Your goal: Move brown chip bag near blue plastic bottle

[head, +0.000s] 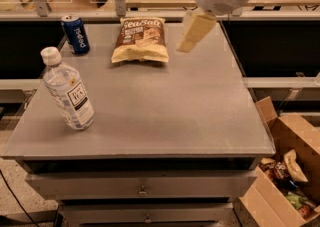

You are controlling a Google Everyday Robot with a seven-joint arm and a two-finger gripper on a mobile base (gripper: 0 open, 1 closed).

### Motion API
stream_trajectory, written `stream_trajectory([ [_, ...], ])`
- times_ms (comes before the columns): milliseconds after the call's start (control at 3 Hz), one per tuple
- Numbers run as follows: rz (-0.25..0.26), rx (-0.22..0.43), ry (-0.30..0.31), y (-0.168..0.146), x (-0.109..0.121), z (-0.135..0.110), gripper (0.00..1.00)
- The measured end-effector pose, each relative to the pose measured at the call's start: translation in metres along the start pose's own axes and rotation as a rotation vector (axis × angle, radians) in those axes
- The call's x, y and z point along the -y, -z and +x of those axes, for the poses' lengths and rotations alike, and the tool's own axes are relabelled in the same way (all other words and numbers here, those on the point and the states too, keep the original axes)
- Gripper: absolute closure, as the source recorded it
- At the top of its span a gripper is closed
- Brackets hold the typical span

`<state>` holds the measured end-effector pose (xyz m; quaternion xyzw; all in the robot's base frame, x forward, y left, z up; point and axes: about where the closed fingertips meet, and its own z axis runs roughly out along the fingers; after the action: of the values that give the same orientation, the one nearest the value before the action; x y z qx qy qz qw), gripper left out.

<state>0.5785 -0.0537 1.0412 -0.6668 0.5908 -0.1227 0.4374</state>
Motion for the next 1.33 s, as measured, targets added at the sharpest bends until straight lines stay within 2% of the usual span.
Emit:
stream_trajectory([
  [333, -0.019, 0.015, 0.047, -0.042, 0.019, -0.018, 0.0],
  [667, -0.017, 0.026, 0.058, -0.044, 0.022, -0.027, 0.0],
  [1000, -0.032, -0.018, 0.062, -0.055, 0.017, -0.023, 0.0],
  [1333, -0.054, -0.079, 0.058, -0.092, 0.016, -0.003, 0.0],
])
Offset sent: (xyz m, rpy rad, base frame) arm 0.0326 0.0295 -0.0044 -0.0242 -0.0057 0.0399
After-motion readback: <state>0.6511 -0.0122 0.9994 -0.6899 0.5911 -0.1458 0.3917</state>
